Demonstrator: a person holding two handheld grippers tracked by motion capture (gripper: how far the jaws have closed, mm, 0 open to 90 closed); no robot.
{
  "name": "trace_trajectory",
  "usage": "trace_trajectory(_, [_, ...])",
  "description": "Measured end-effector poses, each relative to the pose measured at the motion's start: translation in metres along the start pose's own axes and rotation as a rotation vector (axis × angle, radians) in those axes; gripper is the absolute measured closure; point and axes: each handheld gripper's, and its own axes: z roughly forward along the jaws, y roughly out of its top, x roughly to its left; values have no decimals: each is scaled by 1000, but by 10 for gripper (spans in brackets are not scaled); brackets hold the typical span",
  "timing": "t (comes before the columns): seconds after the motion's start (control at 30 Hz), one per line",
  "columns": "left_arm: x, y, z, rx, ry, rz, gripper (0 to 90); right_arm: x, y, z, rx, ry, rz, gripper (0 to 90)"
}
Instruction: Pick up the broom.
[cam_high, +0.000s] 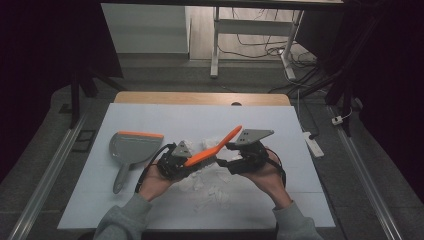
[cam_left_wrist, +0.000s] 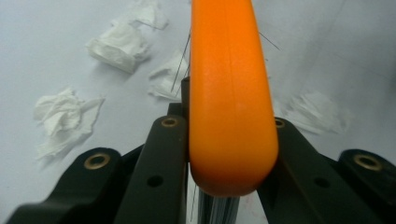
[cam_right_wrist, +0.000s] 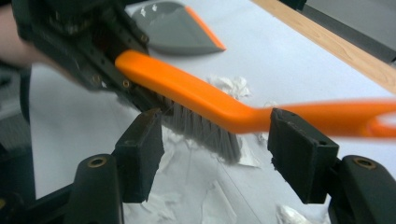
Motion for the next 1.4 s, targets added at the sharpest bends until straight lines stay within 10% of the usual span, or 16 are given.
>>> trace_trajectory(0.33, [-20, 9, 5, 103, -29, 163, 795, 9, 2, 14, 139, -8, -127, 357])
trace_trajectory(0.9, [-23, 8, 6, 123, -84, 236, 791, 10, -11, 39, 307, 145, -187, 558])
trace_trajectory(1.07, [-16, 4, 0, 49, -40, 244, 724, 11, -13, 36, 306, 163, -229, 653])
trace_trajectory(1.4, [-10, -9, -26, -75, 148, 123, 322, 6, -12, 25, 217, 138, -197, 701])
